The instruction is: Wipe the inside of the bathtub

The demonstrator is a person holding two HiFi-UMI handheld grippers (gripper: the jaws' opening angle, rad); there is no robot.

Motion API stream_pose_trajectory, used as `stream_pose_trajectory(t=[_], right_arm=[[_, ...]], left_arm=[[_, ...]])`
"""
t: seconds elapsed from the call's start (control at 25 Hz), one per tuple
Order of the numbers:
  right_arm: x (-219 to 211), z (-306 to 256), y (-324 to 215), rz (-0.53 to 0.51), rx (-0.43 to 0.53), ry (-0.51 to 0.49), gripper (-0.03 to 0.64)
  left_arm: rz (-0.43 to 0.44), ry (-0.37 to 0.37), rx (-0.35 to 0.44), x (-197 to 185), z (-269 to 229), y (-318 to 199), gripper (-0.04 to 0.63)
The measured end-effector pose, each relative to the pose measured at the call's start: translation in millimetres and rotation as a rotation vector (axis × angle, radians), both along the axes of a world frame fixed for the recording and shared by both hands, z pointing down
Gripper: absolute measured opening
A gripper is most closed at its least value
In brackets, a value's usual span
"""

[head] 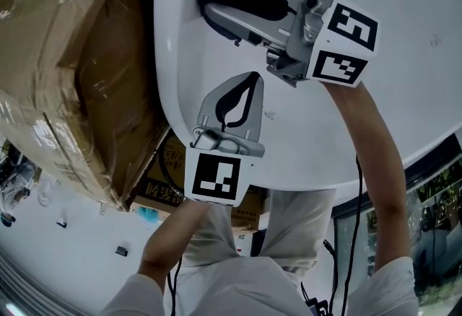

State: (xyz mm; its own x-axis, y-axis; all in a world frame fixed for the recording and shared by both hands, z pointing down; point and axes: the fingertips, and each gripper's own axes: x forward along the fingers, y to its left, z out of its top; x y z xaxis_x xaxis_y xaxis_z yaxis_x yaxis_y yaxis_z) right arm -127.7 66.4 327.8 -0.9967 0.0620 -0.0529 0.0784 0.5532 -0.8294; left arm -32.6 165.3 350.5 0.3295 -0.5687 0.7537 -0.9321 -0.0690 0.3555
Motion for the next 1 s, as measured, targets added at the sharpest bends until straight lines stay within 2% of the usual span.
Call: stream_pose_trajectory(t=[0.2, 0.48, 0.64, 0.72, 0.84, 1.0], right_arm=[[-2.0, -21.7, 6.1, -0.027, 0.011, -0.049, 0.051], [-3.3, -56.3, 21.5, -0.062, 0.037, -0.127, 0.051], [7.8, -69.5, 31.7, -0.065, 0.007, -0.194, 0.051], [19.6, -49.4, 26.7, -0.016, -0.026, -0.166, 0.051], [45.4, 1.1, 15.3, 0.095, -0.107, -0.074, 0.051], [74.7, 55.2, 5.2, 0.17, -0.138, 0.024, 0.051]], left_arm=[[-0.032, -0.013, 0.001, -4.7, 3.5, 3.1, -0.001], [-0.035, -0.042, -0.009, -10.1, 8.4, 13.8, 0.0], [-0.035, -0.056, -0.019, -12.3, 12.8, 19.6, 0.0], [-0.016, -0.059, -0.033, -11.7, 16.8, 24.5, 0.0], [-0.031, -0.045, -0.025, -8.2, 17.3, 24.7, 0.0], [-0.043, -0.032, -0.01, -6.2, 17.3, 19.1, 0.0]])
